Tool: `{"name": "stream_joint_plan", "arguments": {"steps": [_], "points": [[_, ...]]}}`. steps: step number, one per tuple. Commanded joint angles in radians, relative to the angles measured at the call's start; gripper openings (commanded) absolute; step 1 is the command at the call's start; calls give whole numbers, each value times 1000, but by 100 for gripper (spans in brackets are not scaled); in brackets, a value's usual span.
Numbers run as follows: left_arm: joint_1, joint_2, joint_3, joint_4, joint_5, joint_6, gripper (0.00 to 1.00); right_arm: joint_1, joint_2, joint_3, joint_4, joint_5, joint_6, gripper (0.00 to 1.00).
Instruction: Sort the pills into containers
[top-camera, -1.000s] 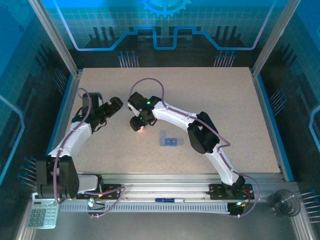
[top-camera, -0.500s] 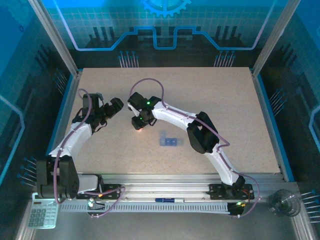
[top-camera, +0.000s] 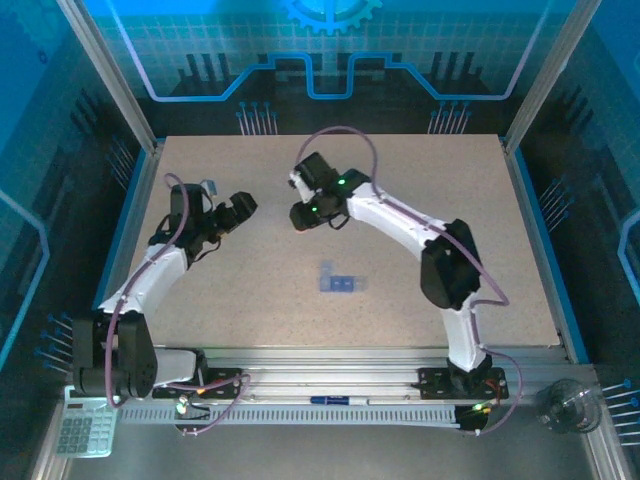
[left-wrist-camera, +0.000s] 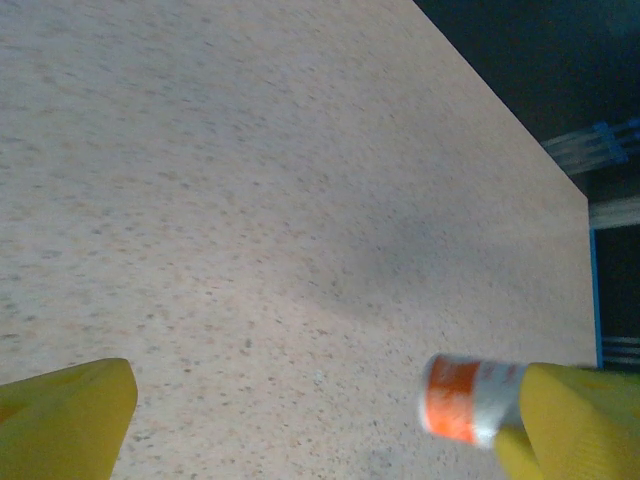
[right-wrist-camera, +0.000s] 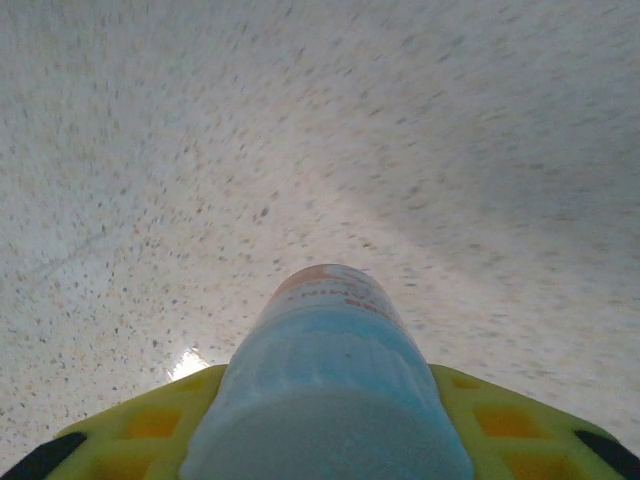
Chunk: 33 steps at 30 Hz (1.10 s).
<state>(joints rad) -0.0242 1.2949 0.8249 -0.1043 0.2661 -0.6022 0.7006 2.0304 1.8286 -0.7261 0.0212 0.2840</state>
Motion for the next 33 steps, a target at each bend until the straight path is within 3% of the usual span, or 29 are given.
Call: {"name": "stream_joint_plan", "arguments": {"steps": [1, 10, 16, 27, 33], "points": [[-70, 30, 67, 23, -13, 85, 99, -66, -95, -90, 48, -44, 5, 36], [-183, 157, 151, 154, 27, 219, 99, -305, -279, -335, 145, -183, 41, 36], [-249, 255, 218, 252, 90, 335, 99, -427, -335, -398, 169, -280, 69, 37], [-372, 329, 174, 542, 222, 580, 99, -487, -368, -386, 150, -441, 52, 37], [-431, 369, 182, 576, 279, 667, 99, -498, -395, -368, 129, -569, 17, 38]]}}
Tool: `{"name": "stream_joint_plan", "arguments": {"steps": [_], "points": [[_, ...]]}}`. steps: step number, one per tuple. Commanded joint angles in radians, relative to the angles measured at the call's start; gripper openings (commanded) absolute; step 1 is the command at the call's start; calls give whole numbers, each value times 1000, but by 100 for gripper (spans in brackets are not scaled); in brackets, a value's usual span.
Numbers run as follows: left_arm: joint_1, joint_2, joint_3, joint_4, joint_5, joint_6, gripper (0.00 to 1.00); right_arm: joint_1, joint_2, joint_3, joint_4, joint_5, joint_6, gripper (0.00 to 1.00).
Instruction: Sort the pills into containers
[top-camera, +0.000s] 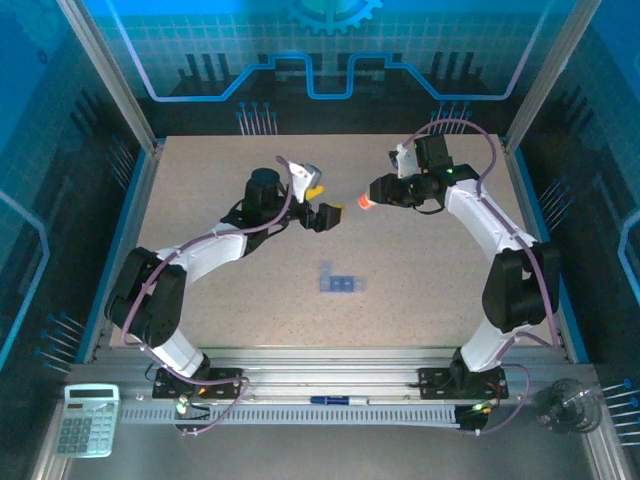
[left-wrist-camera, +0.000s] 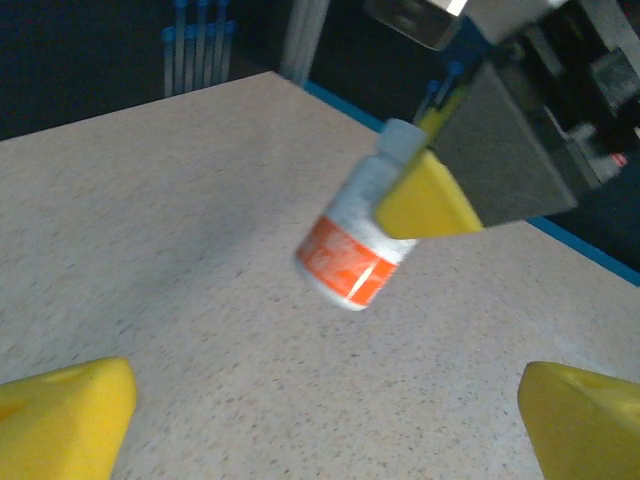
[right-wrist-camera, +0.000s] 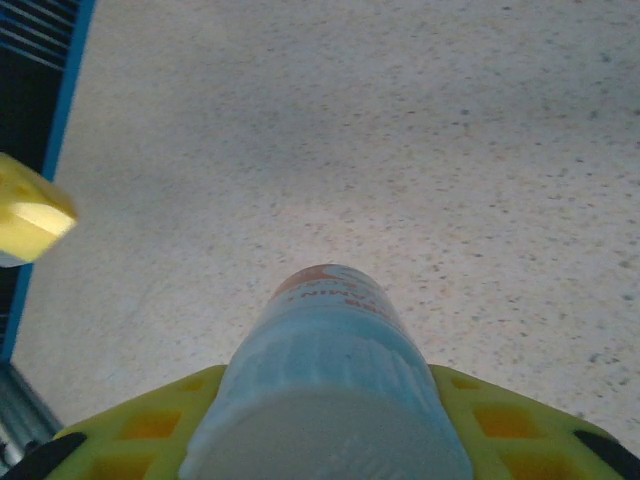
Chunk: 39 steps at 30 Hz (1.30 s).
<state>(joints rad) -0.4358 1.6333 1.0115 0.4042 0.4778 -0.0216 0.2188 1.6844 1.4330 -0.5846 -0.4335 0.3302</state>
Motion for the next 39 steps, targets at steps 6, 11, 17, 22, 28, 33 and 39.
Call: {"name": "stream_joint_plan", "arguments": {"steps": [6, 11, 17, 22, 28, 33, 39], "points": [[-48, 56, -1, 103, 104, 121, 99, -22, -61, 46, -25, -251, -40, 38], [-64, 52, 5, 84, 121, 181, 98, -20, -57, 66, -73, -321, -87, 38], [-74, 61, 31, 43, 124, 232, 95, -10, -42, 73, -123, -382, -142, 38], [-87, 63, 40, 26, 112, 257, 91, 10, -32, 77, -155, -399, -178, 38], [-98, 48, 33, 30, 89, 270, 88, 27, -23, 73, -164, -411, -191, 38], [-101, 33, 24, 44, 79, 262, 83, 47, -9, 68, -161, -414, -192, 38], [-101, 20, 23, 39, 79, 257, 75, 67, 4, 61, -150, -416, -183, 38]]}}
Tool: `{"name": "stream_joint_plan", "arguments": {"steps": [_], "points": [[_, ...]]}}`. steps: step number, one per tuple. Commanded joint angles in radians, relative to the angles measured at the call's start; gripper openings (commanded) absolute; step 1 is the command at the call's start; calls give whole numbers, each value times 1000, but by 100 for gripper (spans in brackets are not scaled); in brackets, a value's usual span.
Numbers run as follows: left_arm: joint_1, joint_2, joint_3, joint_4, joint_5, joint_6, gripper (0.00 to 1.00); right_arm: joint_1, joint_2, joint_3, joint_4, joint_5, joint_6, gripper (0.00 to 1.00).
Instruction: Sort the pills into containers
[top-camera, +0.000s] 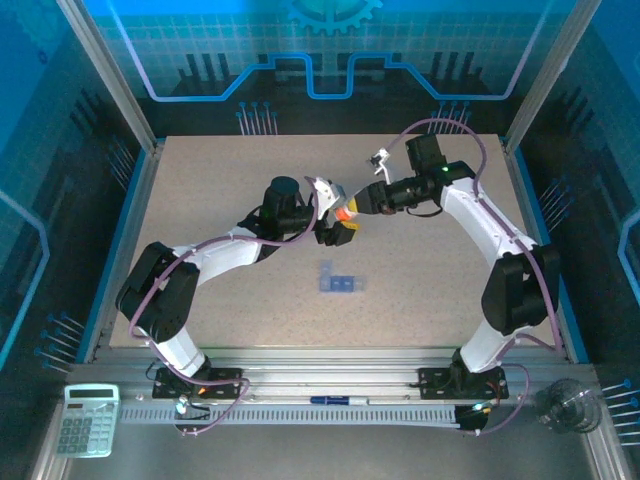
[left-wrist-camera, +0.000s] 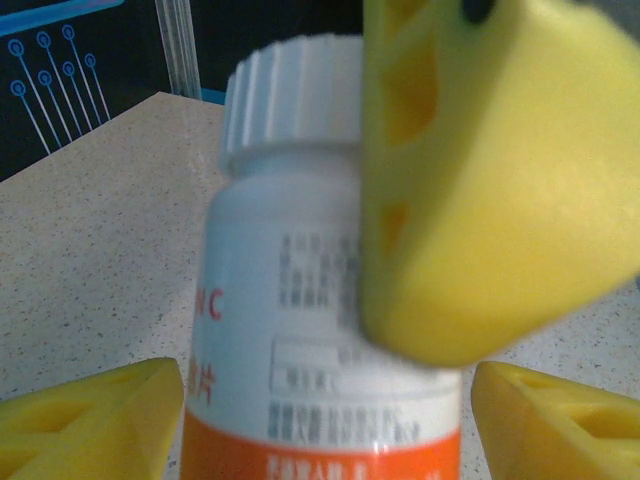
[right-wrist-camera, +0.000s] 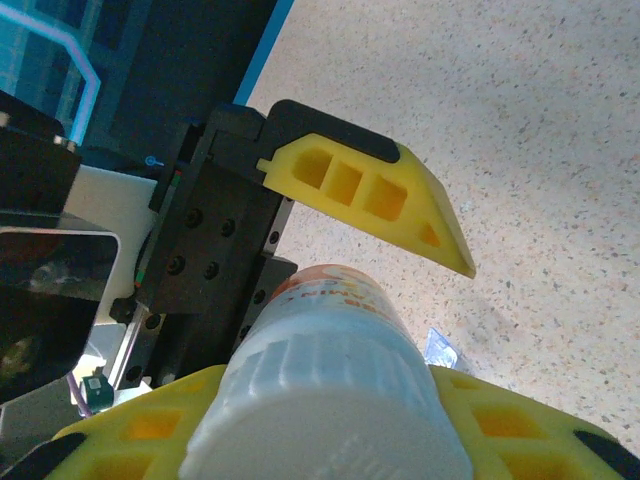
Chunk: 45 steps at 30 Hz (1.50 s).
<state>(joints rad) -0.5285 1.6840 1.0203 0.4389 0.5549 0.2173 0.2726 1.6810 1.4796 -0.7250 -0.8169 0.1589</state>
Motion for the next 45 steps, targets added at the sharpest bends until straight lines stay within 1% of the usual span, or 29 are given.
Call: {"name": "stream_joint_plan", "arguments": {"steps": [1, 12, 16, 21, 24, 28, 31, 33, 36, 39, 40, 43, 45], "points": [[-7, -32, 14, 3, 2, 17, 74, 17, 8, 12, -7, -33, -9, 38], [-8, -47, 8, -1, 5, -11, 51, 25, 0, -15, 21, -39, 13, 38], [-8, -52, 8, 1, 7, -22, 49, 25, -4, -30, 37, -46, 24, 38], [-8, -56, 8, -2, 8, -26, 49, 25, -5, -39, 48, -50, 31, 38], [-8, -56, 8, -1, 8, -28, 45, 25, -3, -43, 52, -51, 34, 37], [-8, -56, 14, 0, 13, -43, 35, 26, 2, -45, 55, -52, 34, 37], [-7, -56, 20, 2, 16, -62, 25, 24, 1, -44, 55, -48, 36, 38], [-8, -58, 26, -4, 16, -72, 16, 22, -1, -45, 56, -39, 40, 43], [-6, -65, 24, -3, -3, -89, 0, -2, -24, -51, 59, -36, 45, 61], [-4, -76, 13, 2, -19, -100, 0, -44, -84, -93, 83, -56, 64, 75], [-4, -80, 10, 3, -22, -106, 0, -58, -108, -114, 92, -61, 72, 77], [-2, -86, 13, -19, -18, -119, 0, -102, -198, -198, 133, -65, 105, 81], [-2, -89, 19, -46, -13, -120, 0, -130, -256, -274, 207, -69, 176, 81]]}}
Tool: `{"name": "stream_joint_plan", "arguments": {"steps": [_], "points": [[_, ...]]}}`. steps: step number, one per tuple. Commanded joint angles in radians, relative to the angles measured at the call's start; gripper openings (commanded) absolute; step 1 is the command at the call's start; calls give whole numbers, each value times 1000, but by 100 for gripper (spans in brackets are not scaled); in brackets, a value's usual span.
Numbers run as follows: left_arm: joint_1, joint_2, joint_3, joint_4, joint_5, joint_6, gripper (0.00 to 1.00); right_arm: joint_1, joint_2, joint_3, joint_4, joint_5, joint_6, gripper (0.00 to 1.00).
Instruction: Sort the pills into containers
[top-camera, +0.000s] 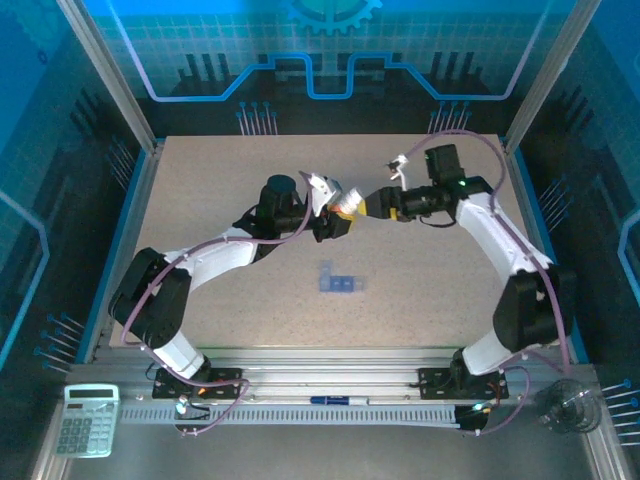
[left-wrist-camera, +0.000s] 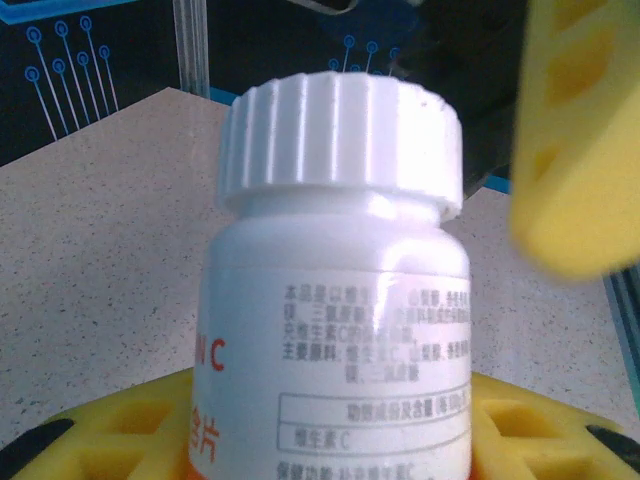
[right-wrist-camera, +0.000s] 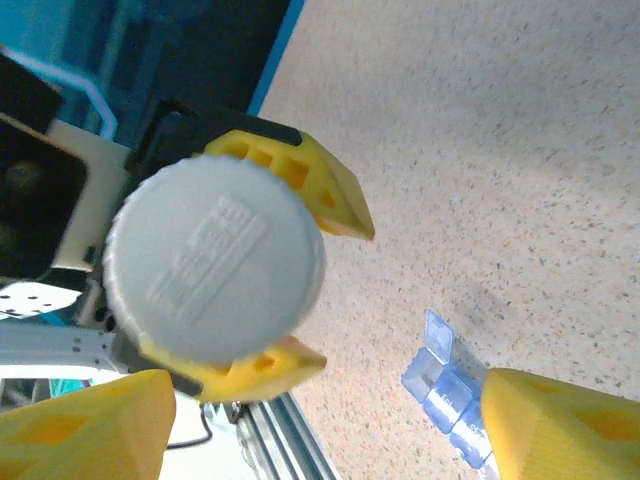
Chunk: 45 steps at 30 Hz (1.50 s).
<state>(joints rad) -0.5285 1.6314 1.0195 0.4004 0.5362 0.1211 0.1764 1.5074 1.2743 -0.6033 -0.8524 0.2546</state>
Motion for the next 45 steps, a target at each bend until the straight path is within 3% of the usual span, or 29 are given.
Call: {"name": "stream_joint_plan", "arguments": {"steps": [1, 8, 14, 28, 39, 45], "points": [[-2, -37, 21, -18, 7, -24, 0, -44, -105, -103, 126, -22, 133, 81], [-2, -34, 32, -88, -54, 2, 0, -29, -247, -299, 477, 277, 604, 81], [-3, -45, 21, -94, -77, 29, 0, 64, -220, -234, 481, 423, 654, 83], [-4, -57, 10, -87, -61, 14, 0, 172, -79, -121, 488, 444, 650, 82], [-7, -54, 16, -94, -54, 9, 0, 189, -36, -101, 516, 380, 652, 68], [-6, -54, 16, -97, -57, 5, 0, 201, -22, -95, 526, 351, 640, 50]]}}
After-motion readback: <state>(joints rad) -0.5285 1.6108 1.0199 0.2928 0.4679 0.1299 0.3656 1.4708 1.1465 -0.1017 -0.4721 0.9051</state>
